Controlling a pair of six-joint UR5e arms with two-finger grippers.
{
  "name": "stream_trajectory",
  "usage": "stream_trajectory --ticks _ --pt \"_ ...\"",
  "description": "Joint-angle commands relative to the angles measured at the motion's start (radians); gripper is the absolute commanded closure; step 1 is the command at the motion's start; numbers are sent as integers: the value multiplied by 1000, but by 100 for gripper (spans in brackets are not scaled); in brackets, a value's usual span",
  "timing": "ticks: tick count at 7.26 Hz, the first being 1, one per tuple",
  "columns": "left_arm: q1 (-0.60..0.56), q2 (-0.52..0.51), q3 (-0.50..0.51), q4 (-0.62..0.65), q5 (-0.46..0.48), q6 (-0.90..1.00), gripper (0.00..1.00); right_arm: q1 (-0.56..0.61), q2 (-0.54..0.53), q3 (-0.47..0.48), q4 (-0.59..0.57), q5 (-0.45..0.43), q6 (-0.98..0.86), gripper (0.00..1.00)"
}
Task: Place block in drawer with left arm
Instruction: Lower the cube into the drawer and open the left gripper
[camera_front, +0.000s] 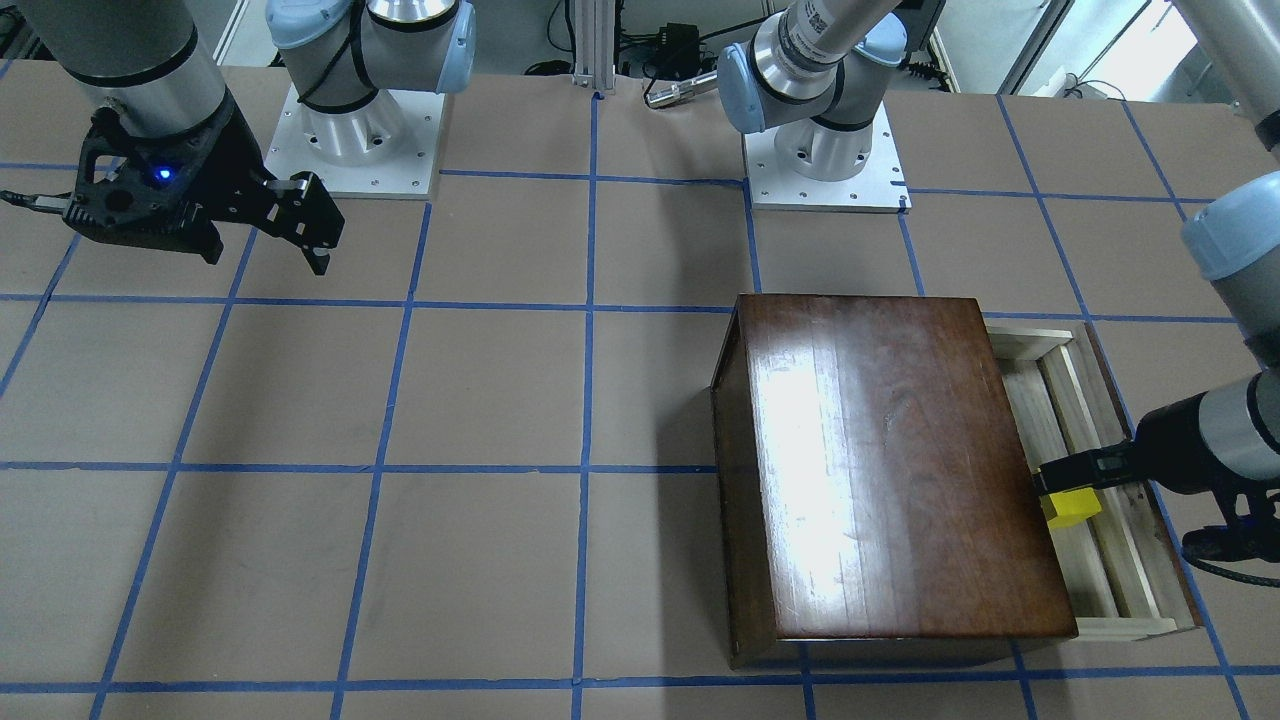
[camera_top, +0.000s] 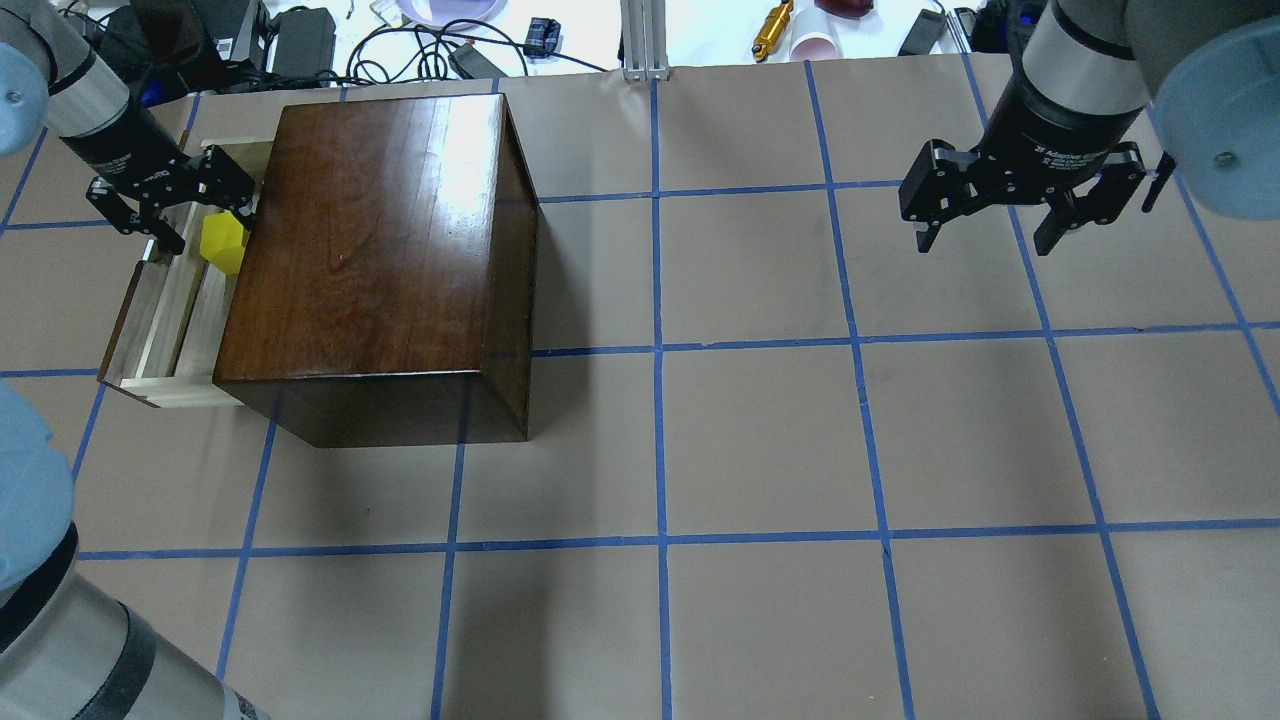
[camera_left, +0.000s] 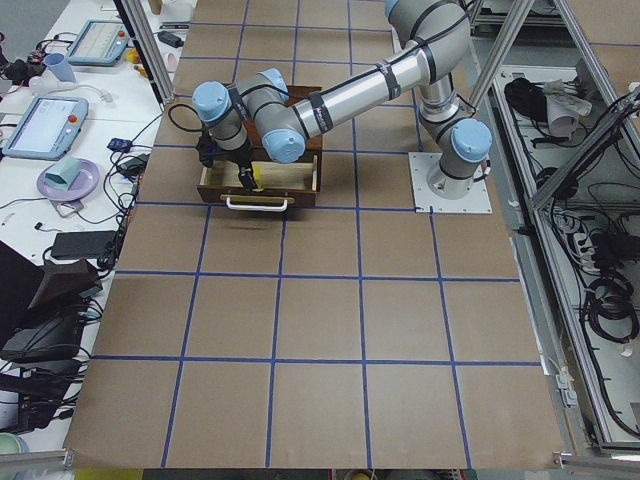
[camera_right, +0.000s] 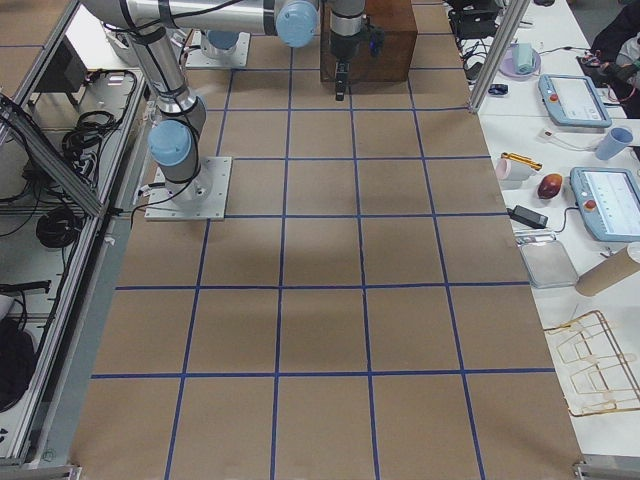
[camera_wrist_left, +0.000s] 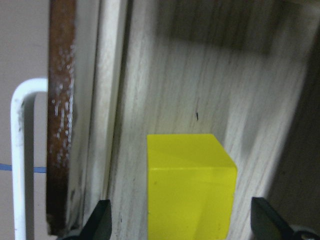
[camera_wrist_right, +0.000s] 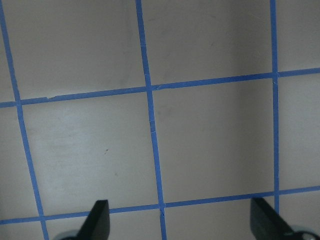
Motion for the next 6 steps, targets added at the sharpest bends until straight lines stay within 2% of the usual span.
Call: stream_trajectory --ticks 1,6 --pt "0 18 38 -9 37 0 0 -1 0 0 0 0 0 0" --pt "-89 81 138 -27 43 -39 0 0 0 1 0 0 0 0"
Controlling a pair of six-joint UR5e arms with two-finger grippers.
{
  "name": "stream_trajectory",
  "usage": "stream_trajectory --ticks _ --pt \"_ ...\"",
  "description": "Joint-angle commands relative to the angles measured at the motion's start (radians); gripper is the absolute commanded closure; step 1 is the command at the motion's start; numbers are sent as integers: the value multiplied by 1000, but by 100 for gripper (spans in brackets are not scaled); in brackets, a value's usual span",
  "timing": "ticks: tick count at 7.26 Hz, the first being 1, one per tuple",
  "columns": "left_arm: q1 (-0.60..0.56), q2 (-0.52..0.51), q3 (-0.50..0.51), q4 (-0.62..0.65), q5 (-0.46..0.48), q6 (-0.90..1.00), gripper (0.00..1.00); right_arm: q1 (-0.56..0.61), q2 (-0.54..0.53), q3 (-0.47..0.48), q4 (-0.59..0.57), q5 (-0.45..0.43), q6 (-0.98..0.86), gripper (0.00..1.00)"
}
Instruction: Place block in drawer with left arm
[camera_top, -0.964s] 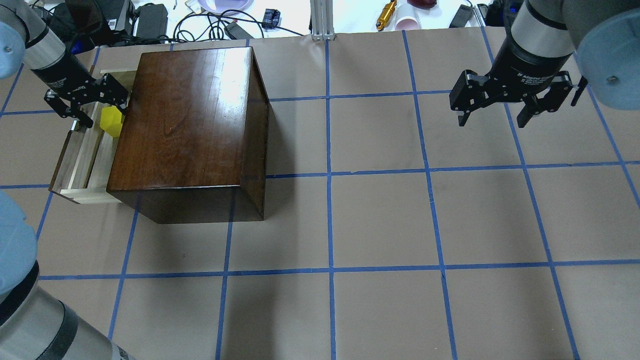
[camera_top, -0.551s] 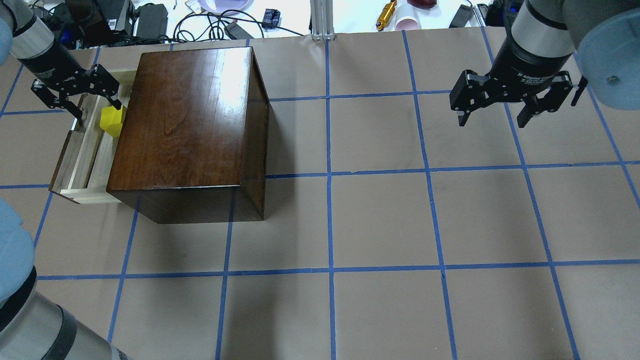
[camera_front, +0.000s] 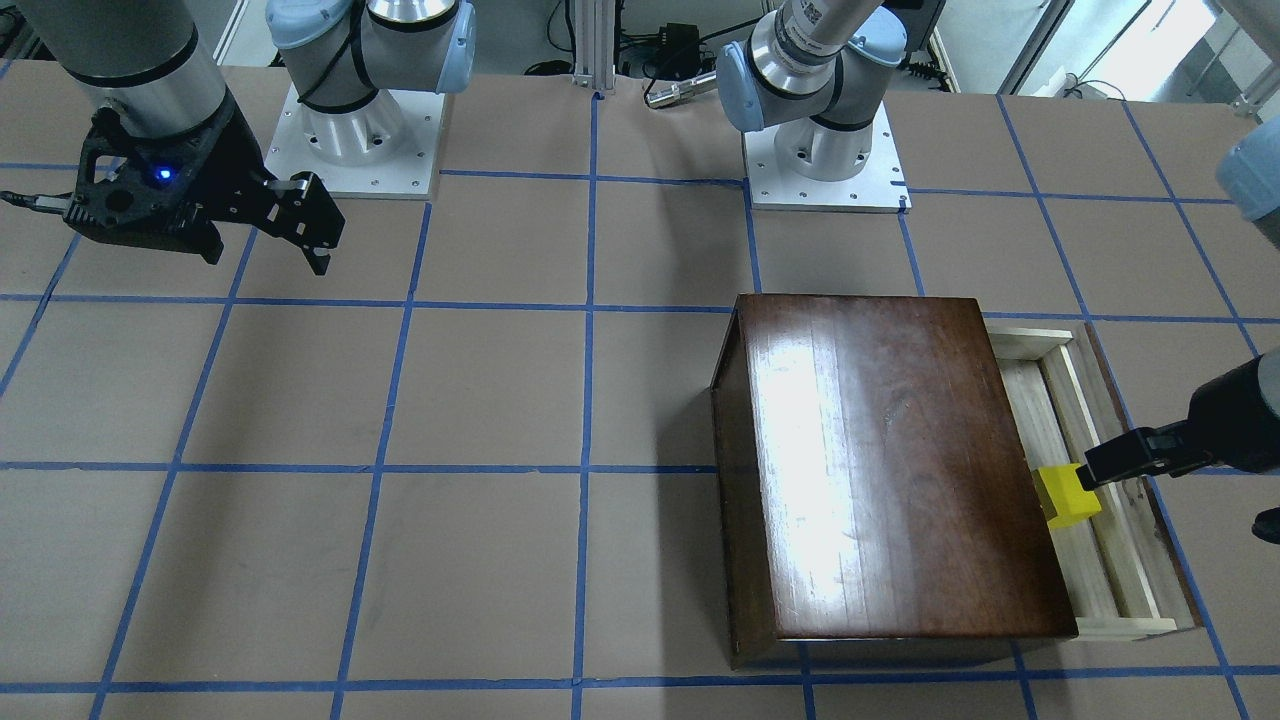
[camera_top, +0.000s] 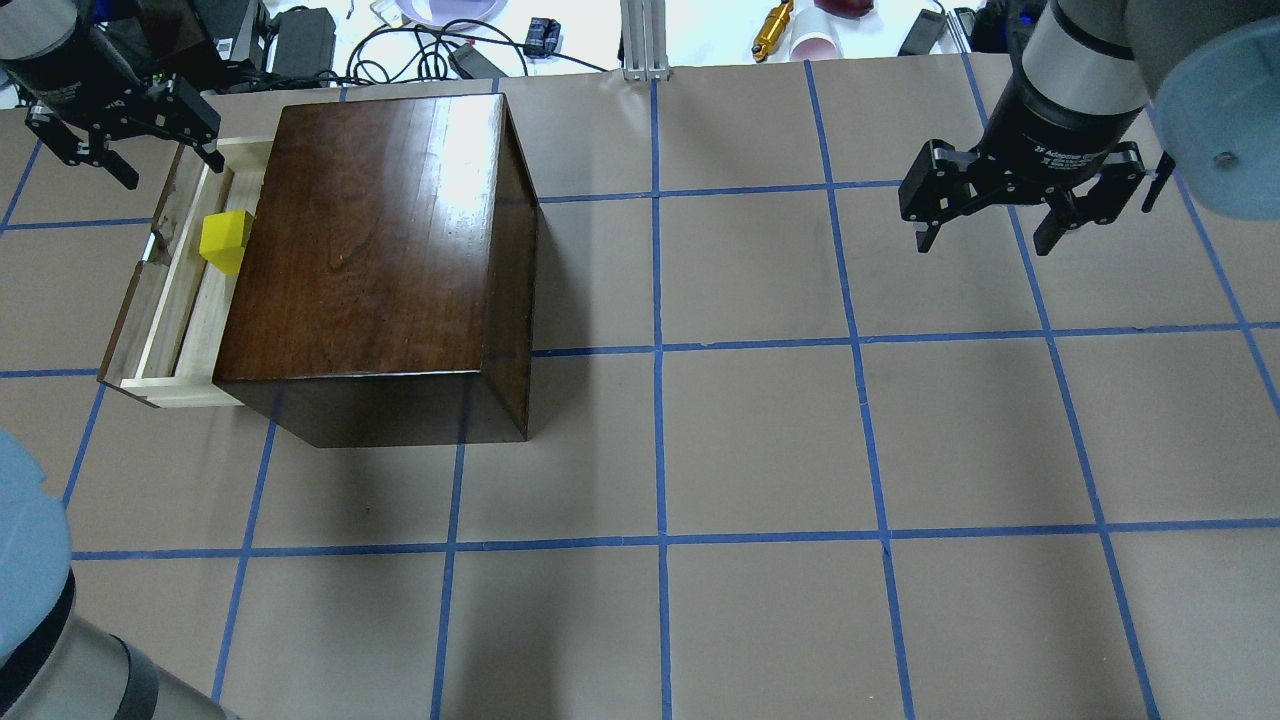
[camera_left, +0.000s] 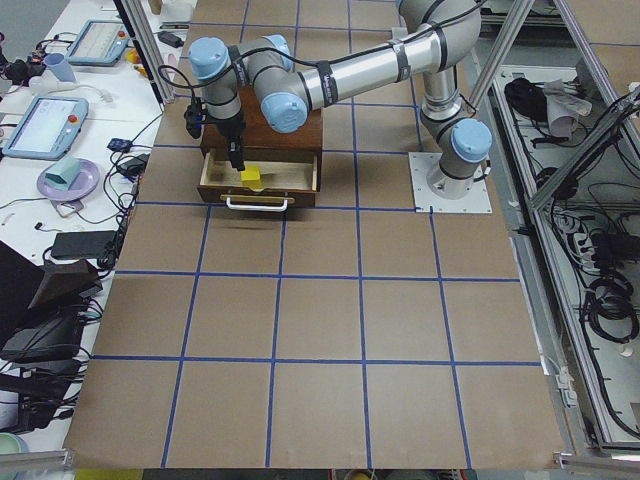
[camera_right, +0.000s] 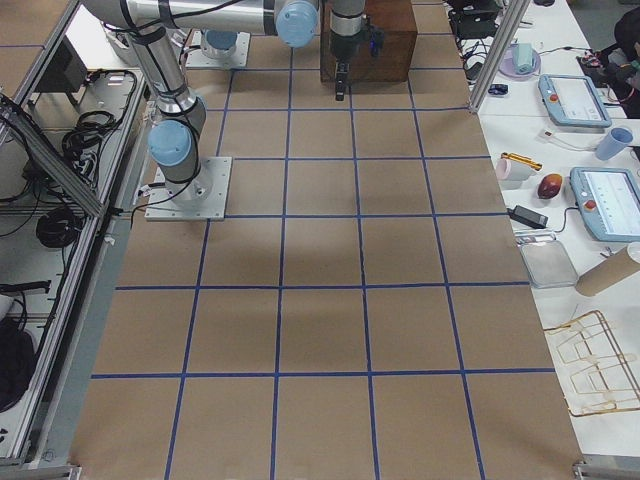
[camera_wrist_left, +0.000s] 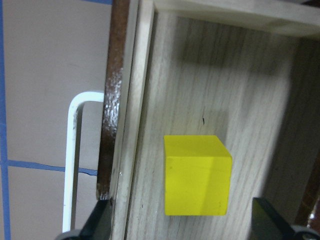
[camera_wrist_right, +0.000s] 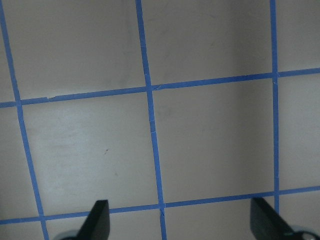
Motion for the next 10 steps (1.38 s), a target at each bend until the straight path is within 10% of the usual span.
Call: stream_trajectory --ticks 1,10 --pt "-70 32 31 -16 9 -8 0 0 0 1 0 0 0 0" --pt "-329 153 -109 -70 10 -244 0 0 0 0 0 0 0 0"
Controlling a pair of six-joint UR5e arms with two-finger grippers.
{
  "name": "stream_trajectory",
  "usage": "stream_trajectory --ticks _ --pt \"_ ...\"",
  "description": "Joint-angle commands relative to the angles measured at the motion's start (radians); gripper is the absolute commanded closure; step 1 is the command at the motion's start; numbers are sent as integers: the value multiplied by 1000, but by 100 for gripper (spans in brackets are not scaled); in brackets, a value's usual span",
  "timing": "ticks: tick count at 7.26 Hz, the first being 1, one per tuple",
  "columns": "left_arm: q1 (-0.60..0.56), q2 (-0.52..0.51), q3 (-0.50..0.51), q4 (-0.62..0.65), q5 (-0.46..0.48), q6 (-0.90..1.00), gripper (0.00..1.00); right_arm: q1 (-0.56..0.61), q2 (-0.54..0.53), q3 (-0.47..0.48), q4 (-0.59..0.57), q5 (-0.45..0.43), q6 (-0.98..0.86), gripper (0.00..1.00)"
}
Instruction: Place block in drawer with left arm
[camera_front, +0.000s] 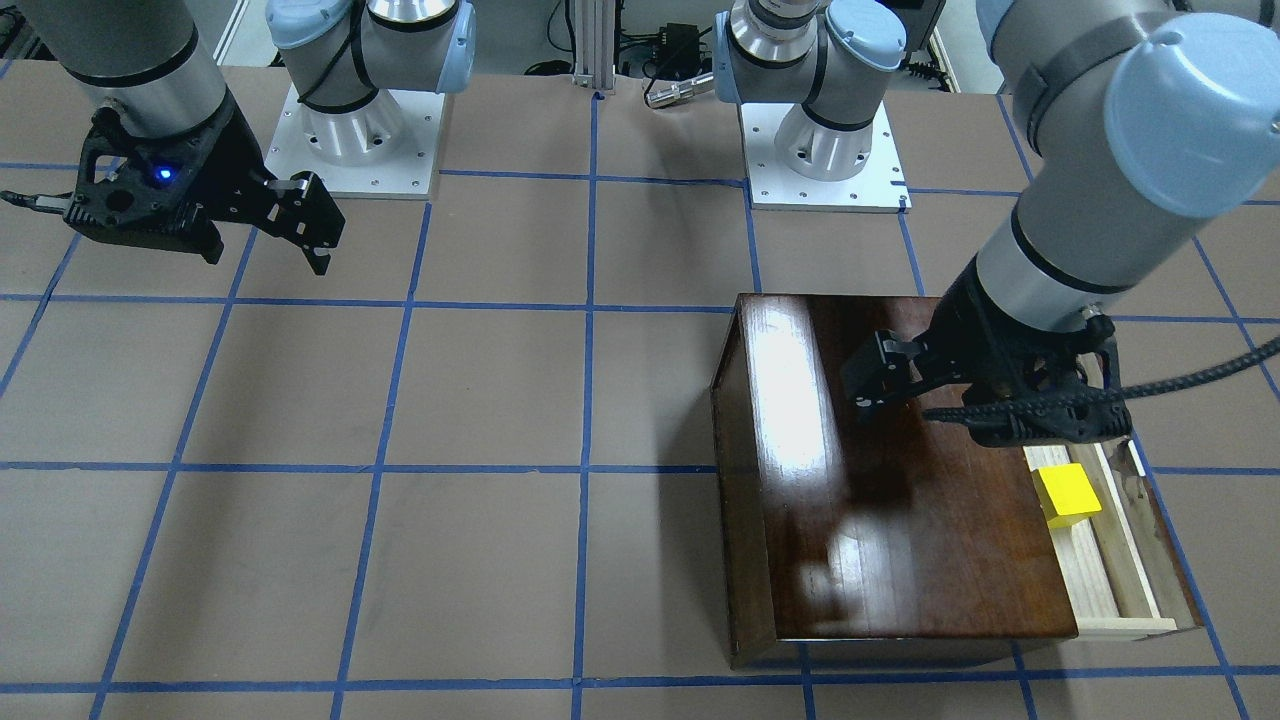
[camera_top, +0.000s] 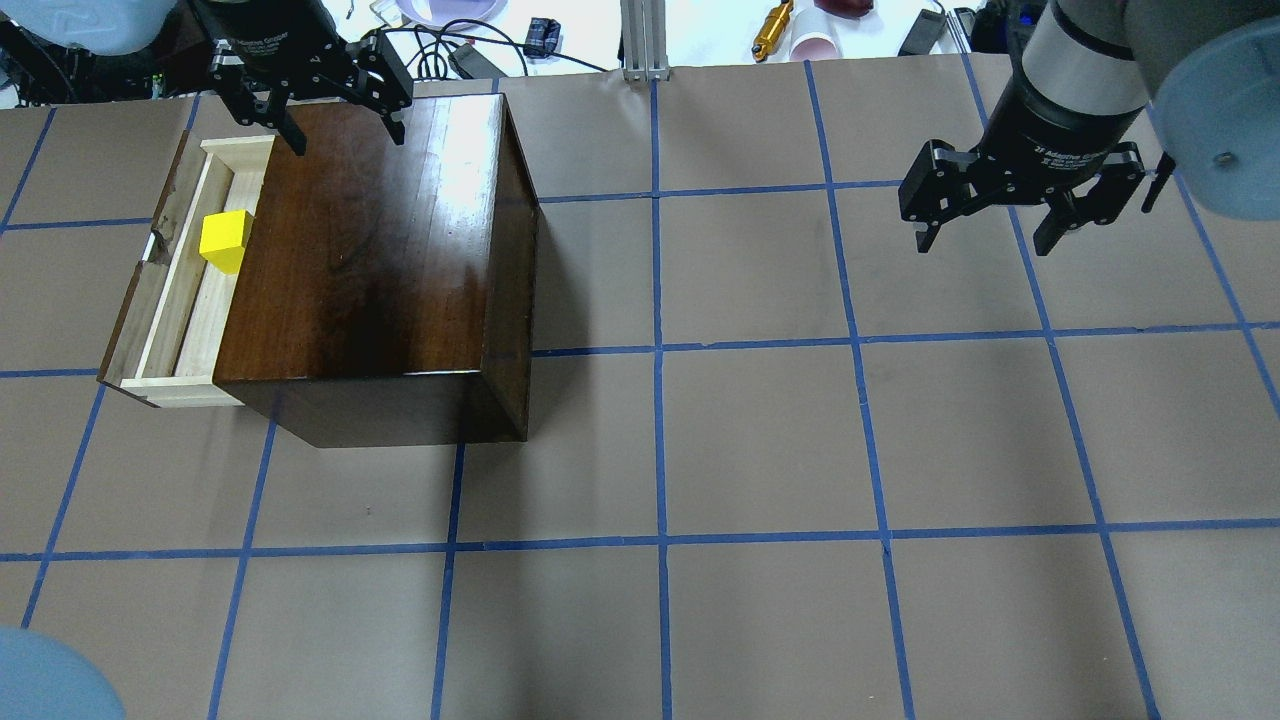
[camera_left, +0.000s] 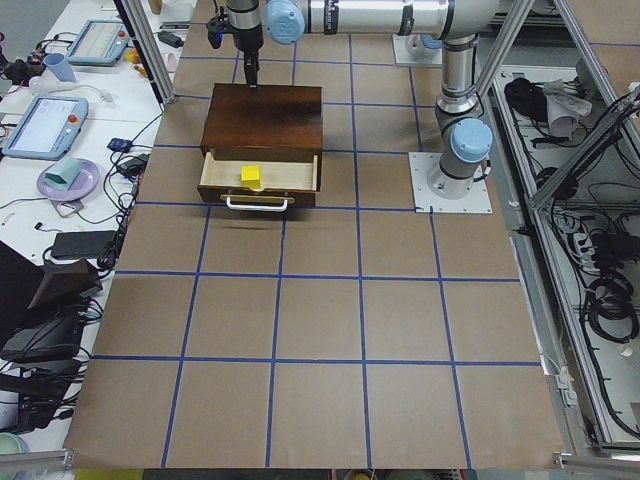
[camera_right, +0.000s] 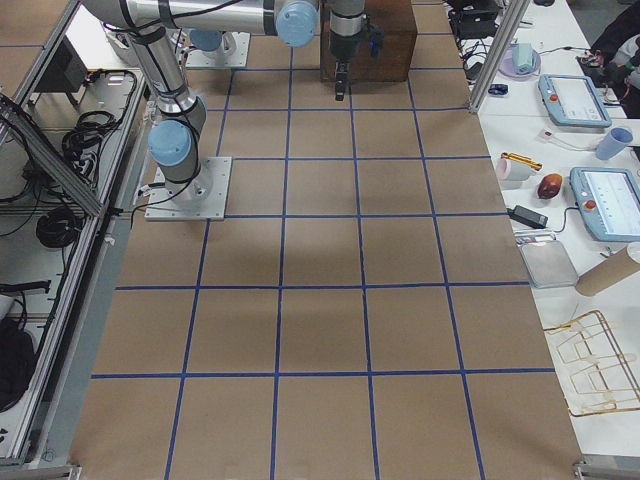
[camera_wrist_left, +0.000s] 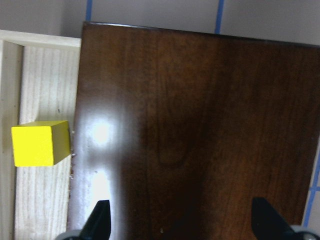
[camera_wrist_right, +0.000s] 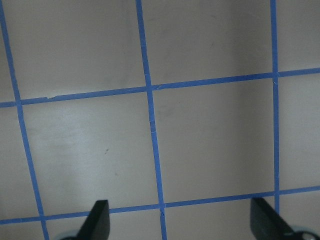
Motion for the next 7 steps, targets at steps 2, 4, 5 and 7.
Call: stream_trajectory --ticks 2,4,5,7 --pt "-12 117 -169 5 23 -4 0 0 0 0 0 -1 0 0" --pt "-9 174 -229 10 23 1 0 0 0 0 0 -1 0 0" --pt "4 178 -234 10 19 4 0 0 0 0 0 -1 0 0" --pt "3 178 -236 10 8 4 0 0 0 0 0 -1 0 0"
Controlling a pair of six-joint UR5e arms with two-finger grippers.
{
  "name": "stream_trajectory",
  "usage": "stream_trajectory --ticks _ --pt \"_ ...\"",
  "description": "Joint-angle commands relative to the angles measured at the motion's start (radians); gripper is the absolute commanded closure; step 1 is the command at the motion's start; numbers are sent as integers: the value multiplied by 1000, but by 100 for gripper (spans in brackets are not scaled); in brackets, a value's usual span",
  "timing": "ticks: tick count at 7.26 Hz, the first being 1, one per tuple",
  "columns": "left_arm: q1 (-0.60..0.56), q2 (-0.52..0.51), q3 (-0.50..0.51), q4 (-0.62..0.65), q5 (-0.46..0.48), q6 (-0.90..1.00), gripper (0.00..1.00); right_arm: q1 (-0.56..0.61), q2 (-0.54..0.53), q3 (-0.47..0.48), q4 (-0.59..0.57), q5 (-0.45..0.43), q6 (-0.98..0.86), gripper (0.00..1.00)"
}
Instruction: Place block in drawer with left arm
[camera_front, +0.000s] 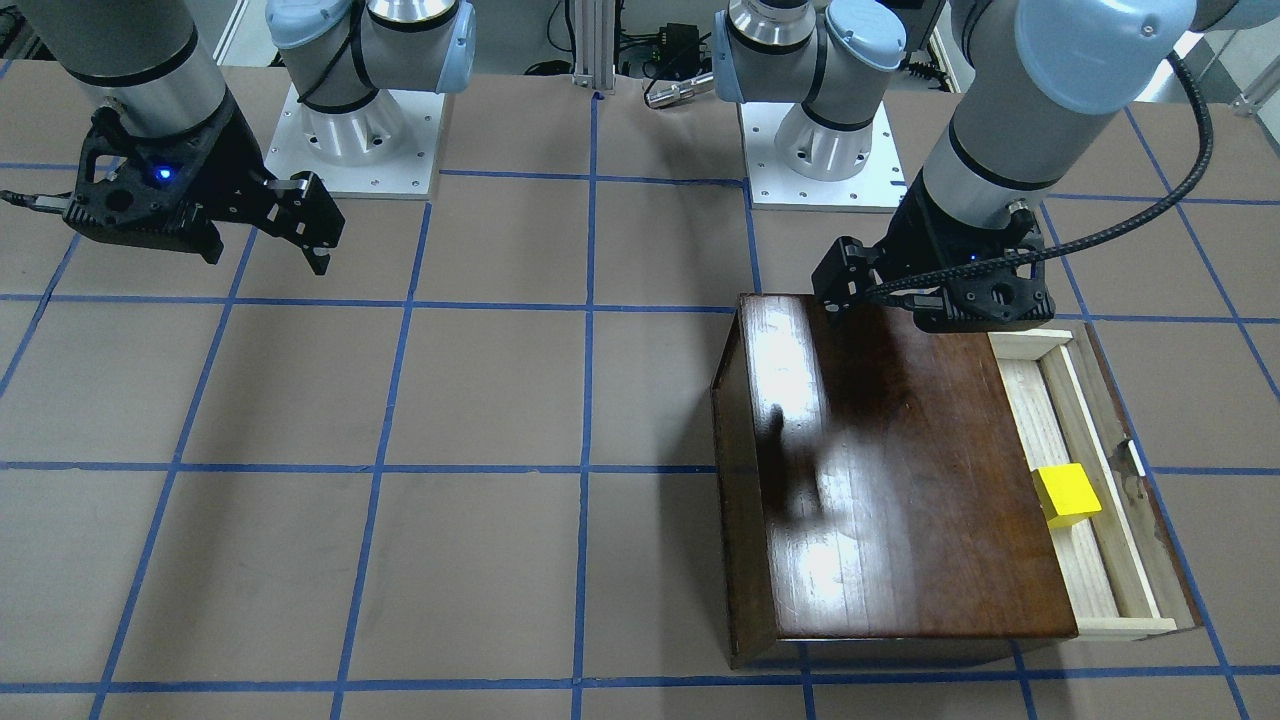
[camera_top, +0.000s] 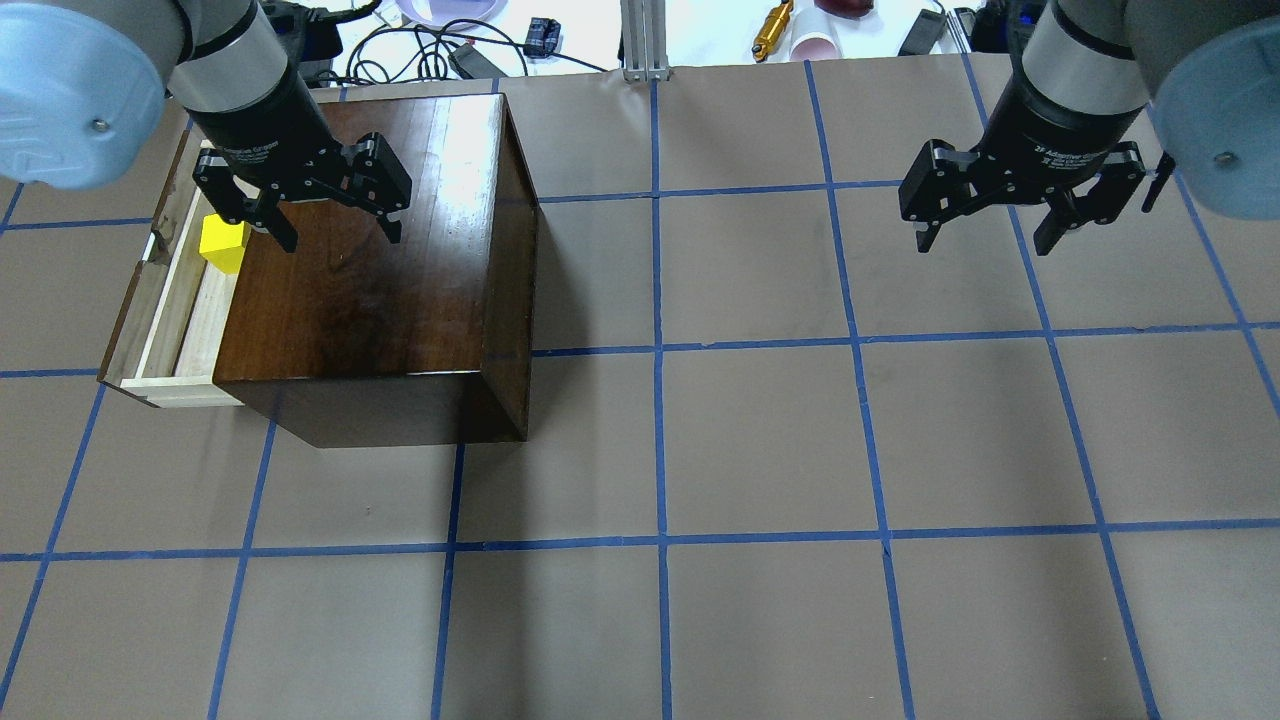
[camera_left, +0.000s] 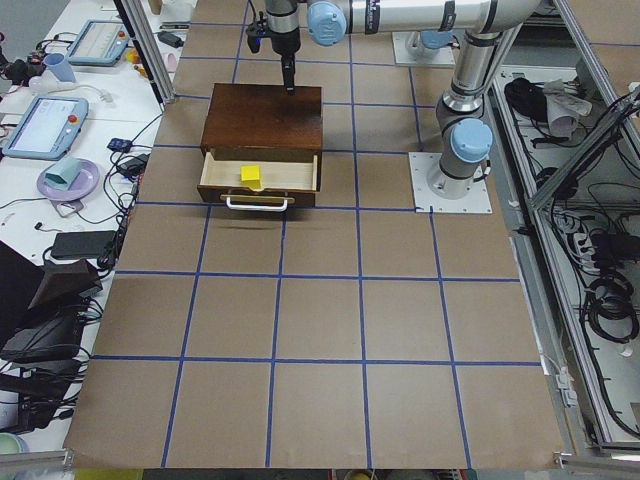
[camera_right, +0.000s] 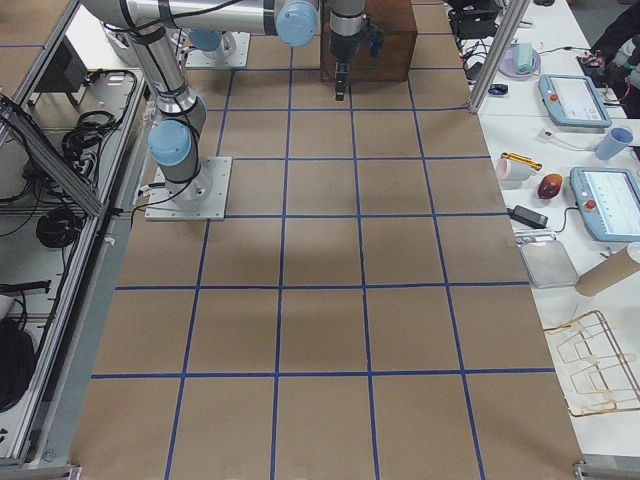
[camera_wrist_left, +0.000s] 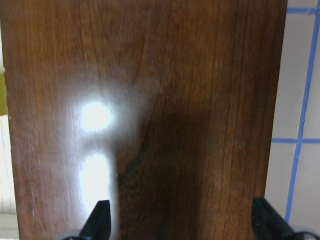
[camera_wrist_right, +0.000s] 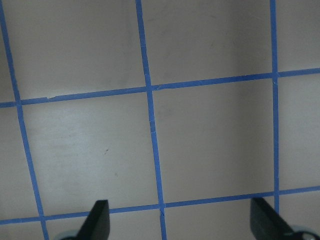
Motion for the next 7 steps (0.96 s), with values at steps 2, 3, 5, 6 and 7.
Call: stream_trajectory --ticks 2,3,5,6,7 --pt "1 2 -3 0 -1 1 0 0 0 0 0 0 0 0" --pt "1 0 -4 0 2 1 0 0 0 0 0 0 0 0" --pt "6 -1 -4 0 11 1 0 0 0 1 0 0 0 0" --pt "4 -1 -4 0 10 1 0 0 0 0 0 0 0 0" --pt "4 -1 -4 0 4 -1 0 0 0 0 0 0 0 0"
